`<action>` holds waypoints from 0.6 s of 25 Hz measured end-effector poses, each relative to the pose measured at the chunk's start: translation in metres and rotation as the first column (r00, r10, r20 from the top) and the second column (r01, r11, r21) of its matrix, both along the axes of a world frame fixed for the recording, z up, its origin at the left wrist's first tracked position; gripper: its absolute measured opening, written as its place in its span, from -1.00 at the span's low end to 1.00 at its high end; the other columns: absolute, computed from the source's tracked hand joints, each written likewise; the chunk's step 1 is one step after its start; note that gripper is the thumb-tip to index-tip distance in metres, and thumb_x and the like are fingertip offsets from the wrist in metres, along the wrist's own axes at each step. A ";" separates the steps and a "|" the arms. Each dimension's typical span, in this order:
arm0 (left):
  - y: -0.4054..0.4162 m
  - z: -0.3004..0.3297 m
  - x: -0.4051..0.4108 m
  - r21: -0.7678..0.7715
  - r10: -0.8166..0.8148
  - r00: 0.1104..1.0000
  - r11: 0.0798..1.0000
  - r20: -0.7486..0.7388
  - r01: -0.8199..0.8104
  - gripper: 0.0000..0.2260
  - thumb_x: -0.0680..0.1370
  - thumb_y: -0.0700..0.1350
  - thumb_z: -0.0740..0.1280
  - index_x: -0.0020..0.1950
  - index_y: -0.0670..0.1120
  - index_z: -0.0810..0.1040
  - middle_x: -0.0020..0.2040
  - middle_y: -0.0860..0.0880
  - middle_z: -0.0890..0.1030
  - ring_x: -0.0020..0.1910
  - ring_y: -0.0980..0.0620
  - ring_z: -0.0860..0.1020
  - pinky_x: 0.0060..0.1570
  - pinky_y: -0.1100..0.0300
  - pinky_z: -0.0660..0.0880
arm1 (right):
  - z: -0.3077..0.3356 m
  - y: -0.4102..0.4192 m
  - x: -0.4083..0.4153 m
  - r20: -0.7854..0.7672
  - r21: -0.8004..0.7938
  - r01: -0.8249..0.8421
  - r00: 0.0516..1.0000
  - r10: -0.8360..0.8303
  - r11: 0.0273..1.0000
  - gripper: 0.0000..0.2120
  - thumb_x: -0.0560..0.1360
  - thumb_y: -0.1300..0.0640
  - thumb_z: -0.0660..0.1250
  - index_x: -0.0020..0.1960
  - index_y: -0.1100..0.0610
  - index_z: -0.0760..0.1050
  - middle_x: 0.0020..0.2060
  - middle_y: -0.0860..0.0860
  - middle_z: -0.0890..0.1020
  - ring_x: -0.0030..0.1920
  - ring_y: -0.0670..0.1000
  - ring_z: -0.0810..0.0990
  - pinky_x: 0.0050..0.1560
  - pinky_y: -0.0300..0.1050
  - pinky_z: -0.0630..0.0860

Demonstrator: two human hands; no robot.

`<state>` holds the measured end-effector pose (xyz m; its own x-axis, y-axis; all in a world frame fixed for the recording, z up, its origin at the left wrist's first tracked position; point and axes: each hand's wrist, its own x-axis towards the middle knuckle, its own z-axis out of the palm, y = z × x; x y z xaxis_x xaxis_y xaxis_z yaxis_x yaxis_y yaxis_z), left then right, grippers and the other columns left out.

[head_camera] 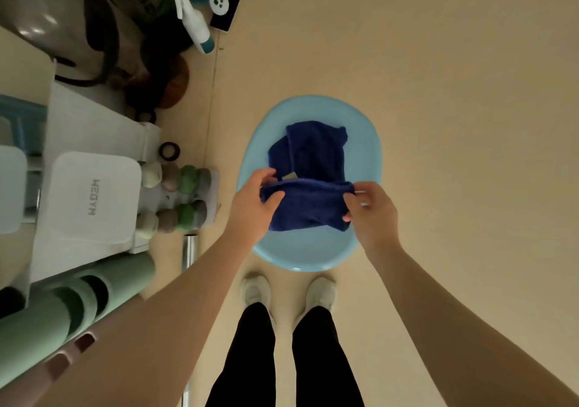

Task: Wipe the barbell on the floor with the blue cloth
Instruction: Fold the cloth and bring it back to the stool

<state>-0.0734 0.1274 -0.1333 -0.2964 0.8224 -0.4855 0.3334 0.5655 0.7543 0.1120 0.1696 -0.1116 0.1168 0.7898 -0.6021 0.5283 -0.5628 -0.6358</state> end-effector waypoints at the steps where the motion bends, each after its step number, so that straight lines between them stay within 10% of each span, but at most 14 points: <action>1: 0.003 -0.004 0.001 0.058 -0.020 0.991 0.998 -0.133 0.028 -0.61 0.46 -0.22 0.38 0.27 -0.12 0.43 0.18 -0.05 0.51 0.18 -0.07 0.48 0.19 0.12 0.37 | -0.006 0.003 -0.004 0.050 0.081 -0.032 0.998 0.027 0.996 -0.82 0.47 0.17 0.29 0.07 0.09 0.44 0.04 0.10 0.55 -0.18 0.13 0.59 -0.14 -0.08 0.54; 3: -0.001 -0.011 0.005 0.132 -0.151 0.850 0.960 -0.505 0.249 -0.58 0.37 -0.19 0.46 0.20 -0.14 0.47 0.15 -0.18 0.52 0.08 -0.20 0.50 0.08 -0.05 0.44 | -0.013 -0.001 -0.007 0.248 0.281 -0.338 0.930 0.272 0.898 -0.81 0.45 0.21 0.33 0.06 0.13 0.45 0.11 0.11 0.48 -0.14 0.16 0.57 -0.10 0.06 0.52; 7: -0.034 -0.023 0.013 -0.049 -0.514 0.564 0.765 -0.646 0.642 -0.57 0.27 -0.06 0.54 0.07 -0.12 0.57 0.03 -0.15 0.59 -0.06 -0.16 0.59 -0.07 0.02 0.51 | -0.022 -0.025 0.020 0.593 0.164 -0.928 0.364 0.718 0.335 -0.65 0.29 0.21 0.50 0.05 0.18 0.55 0.07 0.18 0.60 0.07 0.23 0.59 0.09 0.13 0.52; 11: -0.031 -0.025 0.009 -0.149 -0.550 0.394 0.700 -0.737 0.699 -0.73 0.19 -0.13 0.55 -0.16 0.00 0.62 -0.13 0.05 0.63 -0.13 0.00 0.62 -0.10 0.16 0.53 | -0.026 -0.027 0.026 0.633 0.062 -0.930 0.317 0.706 0.362 -0.60 0.17 0.37 0.49 -0.02 0.18 0.57 -0.07 0.12 0.65 -0.05 0.17 0.64 -0.02 0.03 0.57; 15: -0.044 -0.006 0.008 -0.028 -0.677 0.562 0.650 -0.475 0.759 -0.89 0.39 -0.22 0.37 -0.10 -0.13 0.59 -0.07 -0.08 0.66 -0.04 -0.11 0.61 0.04 0.03 0.54 | -0.010 -0.033 0.021 0.498 -0.063 -0.925 0.297 0.815 0.375 -0.85 0.38 0.29 0.26 -0.08 0.13 0.45 -0.23 0.04 0.61 -0.19 0.10 0.53 0.08 -0.04 0.45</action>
<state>-0.0659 0.0830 -0.1395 0.2986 0.9027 -0.3098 0.8641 -0.1179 0.4894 0.1327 0.1365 -0.1219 -0.5521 0.6578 -0.5124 0.8288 0.5001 -0.2510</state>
